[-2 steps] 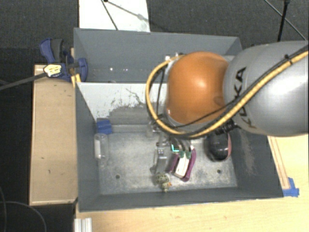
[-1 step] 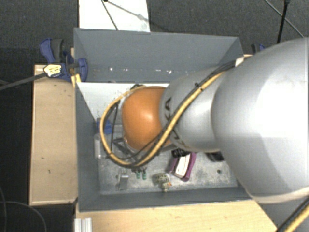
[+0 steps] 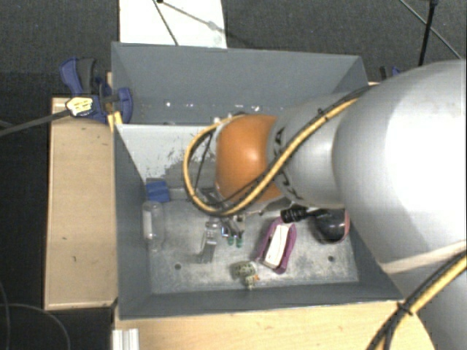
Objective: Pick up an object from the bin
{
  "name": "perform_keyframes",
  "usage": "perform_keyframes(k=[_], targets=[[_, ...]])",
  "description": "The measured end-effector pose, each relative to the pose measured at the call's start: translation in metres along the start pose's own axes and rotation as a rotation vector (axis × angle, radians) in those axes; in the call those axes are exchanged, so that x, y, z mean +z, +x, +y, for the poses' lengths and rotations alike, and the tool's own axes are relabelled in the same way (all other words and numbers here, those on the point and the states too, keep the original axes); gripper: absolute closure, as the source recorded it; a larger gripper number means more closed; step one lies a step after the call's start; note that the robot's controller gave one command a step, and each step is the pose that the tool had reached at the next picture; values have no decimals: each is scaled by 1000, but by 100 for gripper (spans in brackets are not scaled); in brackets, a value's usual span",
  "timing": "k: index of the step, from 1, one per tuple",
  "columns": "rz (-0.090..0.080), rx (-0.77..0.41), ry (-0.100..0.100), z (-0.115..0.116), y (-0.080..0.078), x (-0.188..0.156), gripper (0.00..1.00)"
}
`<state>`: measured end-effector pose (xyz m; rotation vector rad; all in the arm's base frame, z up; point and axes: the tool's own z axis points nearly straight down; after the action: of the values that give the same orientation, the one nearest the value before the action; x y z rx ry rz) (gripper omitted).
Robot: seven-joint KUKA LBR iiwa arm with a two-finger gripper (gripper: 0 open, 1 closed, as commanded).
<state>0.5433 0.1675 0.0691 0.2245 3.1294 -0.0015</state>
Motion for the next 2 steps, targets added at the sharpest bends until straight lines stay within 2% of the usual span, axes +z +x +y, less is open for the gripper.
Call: perform_keyframes(k=[1,2], targets=[[2,-51,6,85,2,-6,0],[5,-429,-2,70,51,-1,0]])
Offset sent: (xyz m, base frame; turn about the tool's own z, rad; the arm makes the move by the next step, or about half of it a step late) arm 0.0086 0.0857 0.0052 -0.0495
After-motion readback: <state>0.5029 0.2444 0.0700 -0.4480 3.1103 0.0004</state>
